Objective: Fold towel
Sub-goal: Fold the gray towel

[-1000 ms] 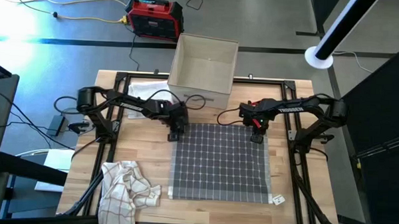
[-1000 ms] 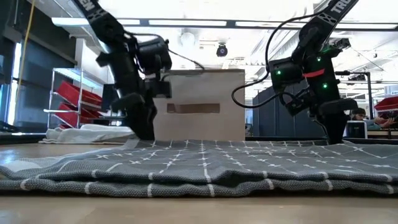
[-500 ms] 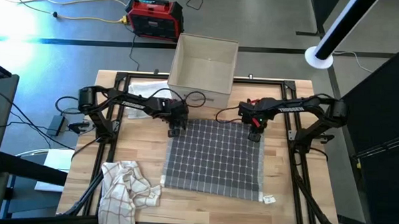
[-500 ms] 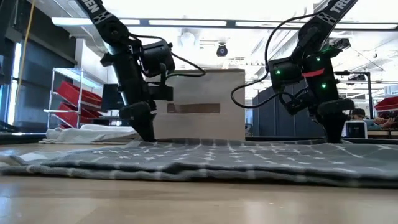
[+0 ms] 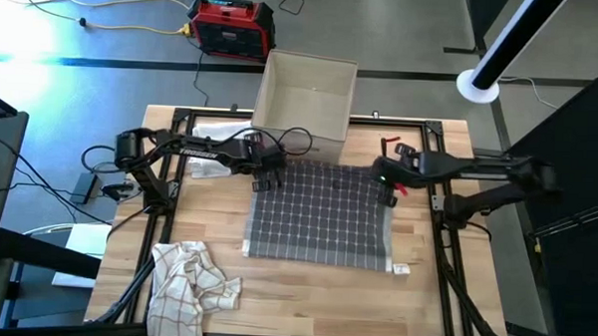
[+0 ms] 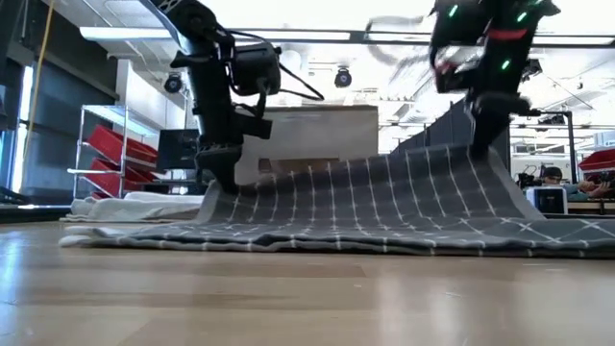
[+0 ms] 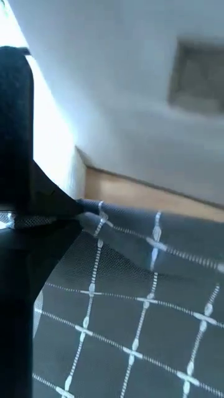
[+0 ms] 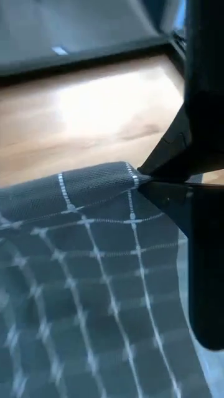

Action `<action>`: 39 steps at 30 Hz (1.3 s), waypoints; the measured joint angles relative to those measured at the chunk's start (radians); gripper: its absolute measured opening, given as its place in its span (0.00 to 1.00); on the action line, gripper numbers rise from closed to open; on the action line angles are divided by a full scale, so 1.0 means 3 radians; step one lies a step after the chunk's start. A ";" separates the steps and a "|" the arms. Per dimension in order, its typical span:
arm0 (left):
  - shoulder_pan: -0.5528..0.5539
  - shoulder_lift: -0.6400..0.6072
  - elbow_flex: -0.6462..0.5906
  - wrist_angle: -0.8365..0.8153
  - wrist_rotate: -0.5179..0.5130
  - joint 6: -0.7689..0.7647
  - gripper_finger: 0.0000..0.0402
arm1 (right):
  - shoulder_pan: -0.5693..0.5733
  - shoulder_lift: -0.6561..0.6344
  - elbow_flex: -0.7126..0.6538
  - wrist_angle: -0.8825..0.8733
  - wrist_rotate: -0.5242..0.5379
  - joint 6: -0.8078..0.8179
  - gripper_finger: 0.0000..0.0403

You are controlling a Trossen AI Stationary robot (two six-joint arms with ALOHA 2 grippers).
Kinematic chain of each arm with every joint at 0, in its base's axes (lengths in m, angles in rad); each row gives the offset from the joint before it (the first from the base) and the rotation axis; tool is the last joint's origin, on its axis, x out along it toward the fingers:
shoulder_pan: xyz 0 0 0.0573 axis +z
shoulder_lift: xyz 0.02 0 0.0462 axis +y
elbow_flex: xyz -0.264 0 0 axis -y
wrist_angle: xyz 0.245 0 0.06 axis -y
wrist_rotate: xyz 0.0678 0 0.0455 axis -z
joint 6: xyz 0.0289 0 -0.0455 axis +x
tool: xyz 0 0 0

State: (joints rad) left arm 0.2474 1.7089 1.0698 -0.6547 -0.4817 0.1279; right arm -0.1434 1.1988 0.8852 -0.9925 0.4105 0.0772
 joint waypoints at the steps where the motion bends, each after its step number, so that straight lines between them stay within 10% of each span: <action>1: -0.0025 -0.0014 0.0001 -0.0068 -0.0018 -0.0092 0.01 | 0.0103 -0.0094 0.0000 0.0006 0.0017 0.0052 0.00; 17: -0.0710 -0.0382 -0.0038 -0.0421 0.1568 -0.0748 0.01 | 0.1607 -0.0207 0.0003 0.0021 -0.0633 0.1474 0.00; 32: -0.1048 -0.0363 -0.0035 -0.0466 0.2543 -0.0480 0.01 | 0.2001 0.0393 0.0001 0.0227 -0.2200 0.1760 0.00; 39: -0.1081 -0.0363 -0.0029 -0.0356 0.2637 -0.0588 0.01 | 0.2029 0.0552 0.0001 0.0199 -0.2328 0.1671 0.00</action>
State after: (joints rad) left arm -0.0769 1.6001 1.0611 -0.7614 0.3096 -0.0486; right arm 0.4652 1.3643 0.8856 -0.9328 -0.2877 0.5785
